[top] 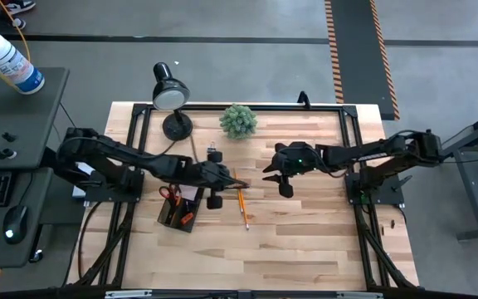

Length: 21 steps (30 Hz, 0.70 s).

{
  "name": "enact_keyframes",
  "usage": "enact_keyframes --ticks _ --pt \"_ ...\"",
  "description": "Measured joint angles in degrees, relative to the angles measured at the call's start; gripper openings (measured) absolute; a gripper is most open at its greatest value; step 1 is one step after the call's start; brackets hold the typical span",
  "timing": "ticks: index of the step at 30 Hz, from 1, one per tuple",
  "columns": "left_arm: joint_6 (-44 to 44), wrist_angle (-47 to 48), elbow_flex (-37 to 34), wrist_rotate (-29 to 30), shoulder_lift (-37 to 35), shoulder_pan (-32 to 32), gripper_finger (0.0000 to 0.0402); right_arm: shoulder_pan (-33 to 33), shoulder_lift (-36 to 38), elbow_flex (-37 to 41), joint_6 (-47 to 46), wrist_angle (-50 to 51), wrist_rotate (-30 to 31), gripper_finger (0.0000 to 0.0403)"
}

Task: Pick and place office supplies into organizer
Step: Put the black pen into the desk organizer

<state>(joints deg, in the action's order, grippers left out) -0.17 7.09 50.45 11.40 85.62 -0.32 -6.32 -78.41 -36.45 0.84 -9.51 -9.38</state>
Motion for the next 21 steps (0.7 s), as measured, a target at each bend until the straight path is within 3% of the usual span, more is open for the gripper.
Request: enact_keyframes --ticks 4,9,15,21 --pt "0.2 5.1 5.1 0.2 4.5 0.0 0.0014 -0.1 0.2 2.1 0.4 -1.9 0.2 0.0116" --pt "0.6 9.4 10.1 0.2 9.4 0.0 0.0064 0.0 0.2 2.5 1.5 -2.1 -0.1 0.0116" --pt "1.0 11.3 12.2 0.3 13.5 0.0 0.0126 0.0 0.2 2.5 4.1 -2.0 -0.4 0.0116" --pt "-0.1 12.5 12.4 2.1 16.4 1.9 0.0152 0.0 0.2 2.5 5.5 -2.1 -0.4 0.0116"
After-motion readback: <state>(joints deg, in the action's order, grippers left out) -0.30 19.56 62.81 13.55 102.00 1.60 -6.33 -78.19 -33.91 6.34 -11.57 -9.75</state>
